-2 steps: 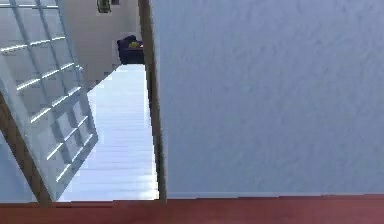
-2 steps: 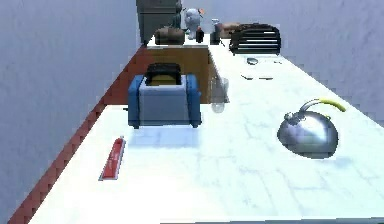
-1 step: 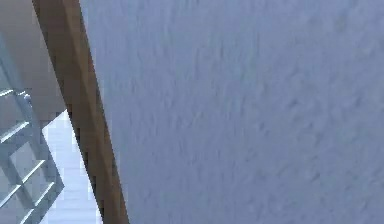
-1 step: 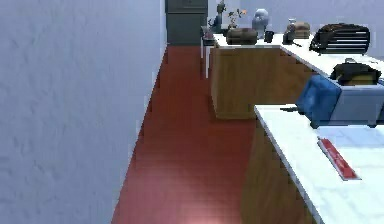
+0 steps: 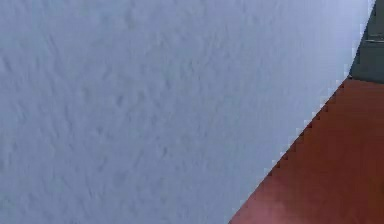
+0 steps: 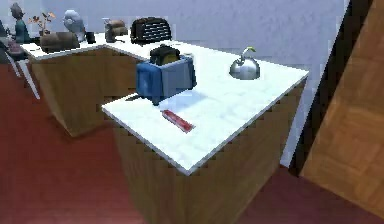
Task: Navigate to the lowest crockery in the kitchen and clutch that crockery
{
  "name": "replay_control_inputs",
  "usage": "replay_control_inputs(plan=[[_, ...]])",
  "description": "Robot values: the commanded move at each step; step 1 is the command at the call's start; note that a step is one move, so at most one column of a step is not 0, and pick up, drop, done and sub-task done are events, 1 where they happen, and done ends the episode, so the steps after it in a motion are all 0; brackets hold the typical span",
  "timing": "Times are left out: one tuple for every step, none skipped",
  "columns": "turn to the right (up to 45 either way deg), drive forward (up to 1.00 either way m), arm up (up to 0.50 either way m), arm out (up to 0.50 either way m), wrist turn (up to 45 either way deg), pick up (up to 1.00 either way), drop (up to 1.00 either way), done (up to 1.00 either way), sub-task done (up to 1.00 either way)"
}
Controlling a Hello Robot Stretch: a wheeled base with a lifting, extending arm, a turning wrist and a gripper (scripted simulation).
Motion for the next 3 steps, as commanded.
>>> replay_control_inputs(plan=[[42.0, 0.0, 0.0, 0.0, 0.0, 0.0, 0.0, 0.0, 0.0], [0.0, 0.25, 0.0, 0.0, 0.0, 0.0, 0.0, 0.0, 0.0], [0.0, 1.0, 0.0, 0.0, 0.0, 0.0, 0.0, 0.0, 0.0]])
